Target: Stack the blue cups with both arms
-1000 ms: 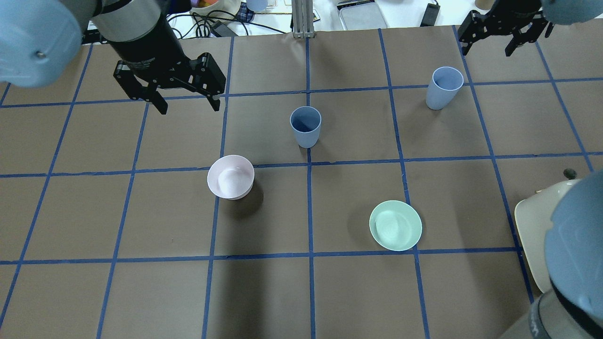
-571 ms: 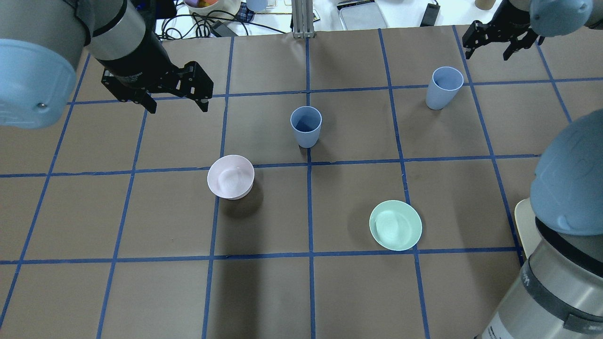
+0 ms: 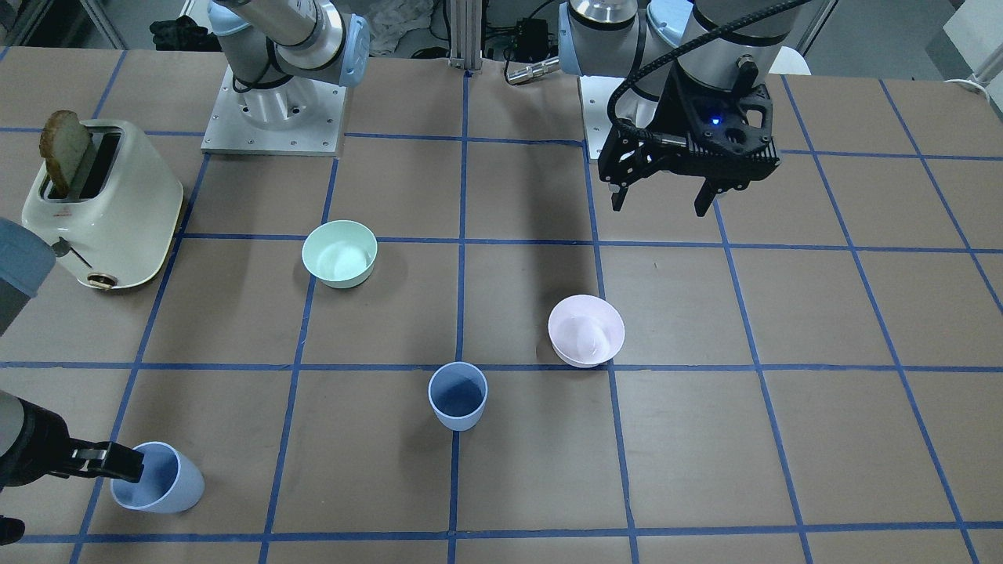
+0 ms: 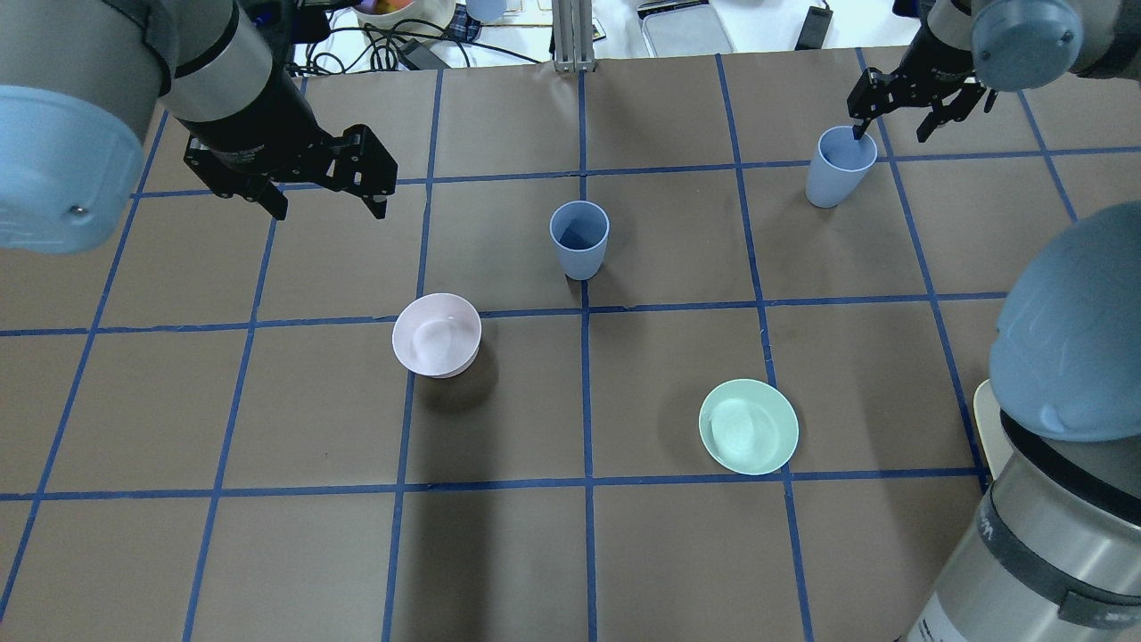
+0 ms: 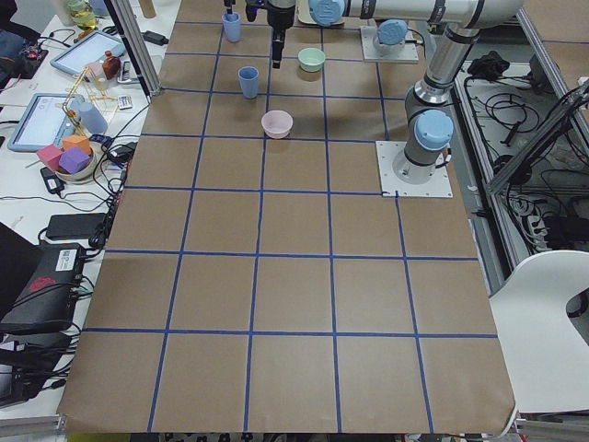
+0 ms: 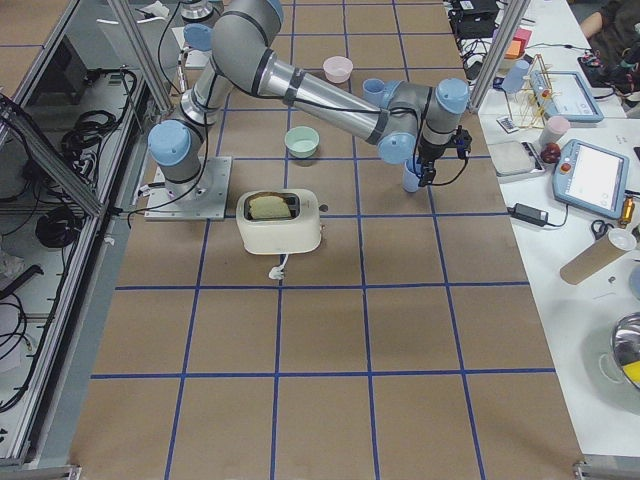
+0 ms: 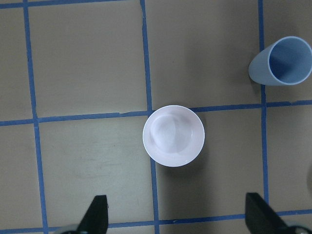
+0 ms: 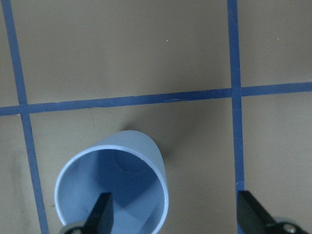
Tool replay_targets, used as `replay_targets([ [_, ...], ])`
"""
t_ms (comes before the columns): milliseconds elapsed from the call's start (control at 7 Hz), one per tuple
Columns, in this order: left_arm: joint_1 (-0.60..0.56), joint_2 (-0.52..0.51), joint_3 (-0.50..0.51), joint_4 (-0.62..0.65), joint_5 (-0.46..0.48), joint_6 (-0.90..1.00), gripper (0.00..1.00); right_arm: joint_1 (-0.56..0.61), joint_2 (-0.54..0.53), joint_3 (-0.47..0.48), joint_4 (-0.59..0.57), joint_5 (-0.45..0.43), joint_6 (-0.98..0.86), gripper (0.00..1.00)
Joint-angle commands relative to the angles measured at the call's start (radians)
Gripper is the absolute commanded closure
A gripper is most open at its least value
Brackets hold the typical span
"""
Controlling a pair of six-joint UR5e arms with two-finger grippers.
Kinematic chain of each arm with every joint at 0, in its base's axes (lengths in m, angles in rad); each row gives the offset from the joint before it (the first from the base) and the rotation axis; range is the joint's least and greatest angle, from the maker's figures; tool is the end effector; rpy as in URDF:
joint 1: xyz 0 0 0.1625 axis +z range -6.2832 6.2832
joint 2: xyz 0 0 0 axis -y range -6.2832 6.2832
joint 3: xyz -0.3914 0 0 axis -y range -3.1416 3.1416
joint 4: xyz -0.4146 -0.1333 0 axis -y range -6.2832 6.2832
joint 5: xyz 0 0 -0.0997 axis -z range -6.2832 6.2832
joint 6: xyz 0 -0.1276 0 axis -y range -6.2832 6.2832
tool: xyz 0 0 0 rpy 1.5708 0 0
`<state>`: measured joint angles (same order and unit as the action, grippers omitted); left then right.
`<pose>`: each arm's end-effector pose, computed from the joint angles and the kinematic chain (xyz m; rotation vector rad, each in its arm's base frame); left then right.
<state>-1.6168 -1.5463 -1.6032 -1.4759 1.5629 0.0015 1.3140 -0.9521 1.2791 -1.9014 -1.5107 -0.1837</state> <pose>-0.1579 -0.5087 0.4321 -0.0748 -3.1279 0.1359 -0.0465 -0.7320 0.2212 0.1125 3.0816 -0.0257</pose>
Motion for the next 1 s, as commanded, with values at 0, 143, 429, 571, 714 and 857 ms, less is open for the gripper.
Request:
replay_targets([
  [0,0.000,0.000,0.003,-0.014,0.000,0.000,0.00,0.001,0.006,0.018,-0.001,0.045,-0.002,0.30],
  [143,-0.002,0.000,0.006,-0.024,0.000,-0.003,0.00,0.001,0.006,0.047,-0.005,0.047,-0.002,0.51],
  [429,0.000,0.000,0.006,-0.027,0.000,-0.003,0.00,0.001,0.004,0.054,-0.031,0.047,-0.002,1.00],
  [571,0.000,0.000,0.006,-0.026,0.000,-0.003,0.00,0.001,-0.005,0.051,-0.039,0.047,-0.002,1.00],
  [714,0.000,0.000,0.006,-0.026,0.000,0.000,0.00,0.001,-0.028,0.048,-0.041,0.049,0.000,1.00],
  [857,0.000,0.000,0.006,-0.026,0.000,0.000,0.00,0.007,-0.065,0.049,-0.036,0.050,0.009,1.00],
])
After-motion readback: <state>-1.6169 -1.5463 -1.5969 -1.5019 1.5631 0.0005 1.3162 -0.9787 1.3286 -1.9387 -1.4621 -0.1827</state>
